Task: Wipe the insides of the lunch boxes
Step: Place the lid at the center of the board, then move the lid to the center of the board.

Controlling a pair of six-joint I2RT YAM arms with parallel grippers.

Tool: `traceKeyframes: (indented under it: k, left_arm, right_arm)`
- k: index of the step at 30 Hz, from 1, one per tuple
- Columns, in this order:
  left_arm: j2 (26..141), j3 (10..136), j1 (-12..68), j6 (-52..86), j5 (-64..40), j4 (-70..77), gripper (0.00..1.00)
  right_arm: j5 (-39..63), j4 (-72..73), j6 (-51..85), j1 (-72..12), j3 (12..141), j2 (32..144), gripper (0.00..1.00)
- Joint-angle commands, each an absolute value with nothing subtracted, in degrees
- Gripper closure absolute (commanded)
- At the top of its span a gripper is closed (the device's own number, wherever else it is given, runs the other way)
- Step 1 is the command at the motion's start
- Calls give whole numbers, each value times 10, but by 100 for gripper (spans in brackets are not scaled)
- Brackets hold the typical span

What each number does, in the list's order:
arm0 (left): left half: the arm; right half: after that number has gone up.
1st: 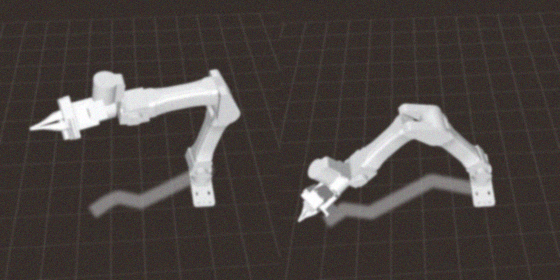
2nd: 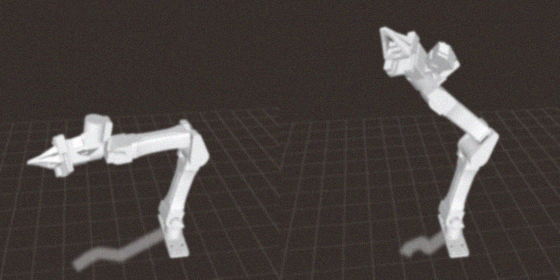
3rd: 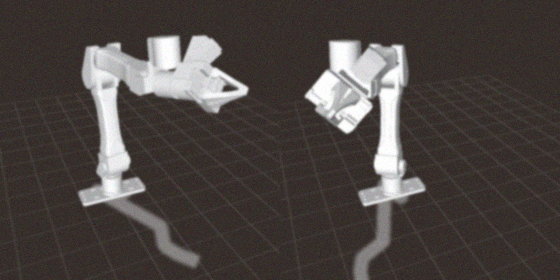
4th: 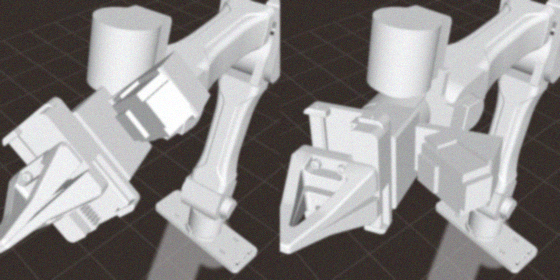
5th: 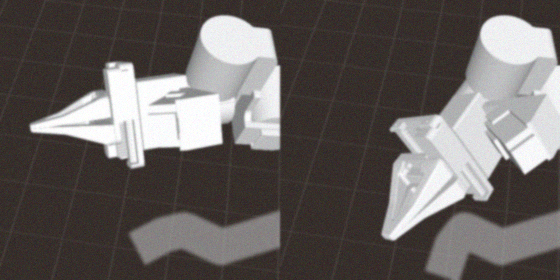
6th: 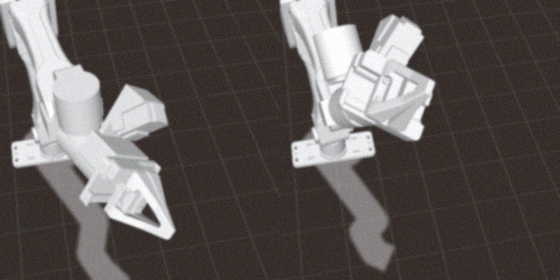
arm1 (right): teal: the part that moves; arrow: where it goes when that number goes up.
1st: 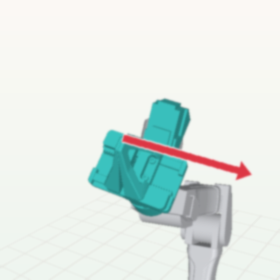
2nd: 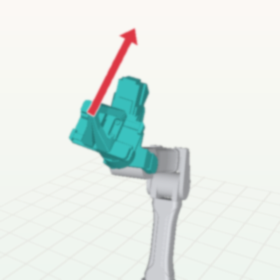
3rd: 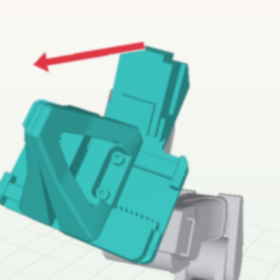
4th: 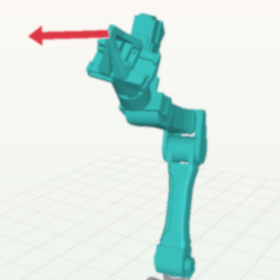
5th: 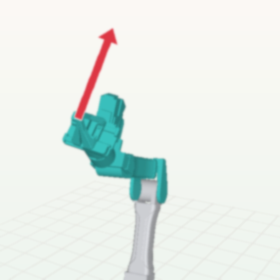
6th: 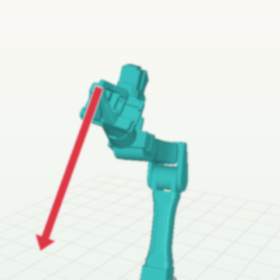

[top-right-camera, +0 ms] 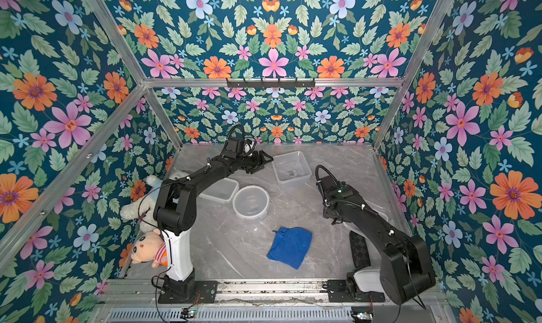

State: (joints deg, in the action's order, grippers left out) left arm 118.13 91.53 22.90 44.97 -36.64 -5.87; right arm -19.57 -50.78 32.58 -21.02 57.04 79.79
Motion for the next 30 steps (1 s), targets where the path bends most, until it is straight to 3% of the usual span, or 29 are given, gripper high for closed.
traceKeyframes:
  k: [1,7,18,21,26,30]
  left_arm:
    - [1192,924,228,447,-379,-43,23]
    - [1201,925,228,450,-385,-36,23]
    - [1217,930,228,456,-393,-32,23]
    - [1220,933,228,457,-395,-35,23]
    - [1229,954,228,455,-393,-57,23]
    - [1230,956,228,461,-388,-58,23]
  right_arm:
    - [-207,-486,316,-207,598,843,33]
    - [-236,-502,322,-196,633,932,34]
    - [-279,-500,335,-187,612,971,36]
    - [-281,-498,338,-180,616,999,47]
    - [-273,-470,338,-170,613,1010,55]
    - [-261,-453,324,-167,619,1026,73]
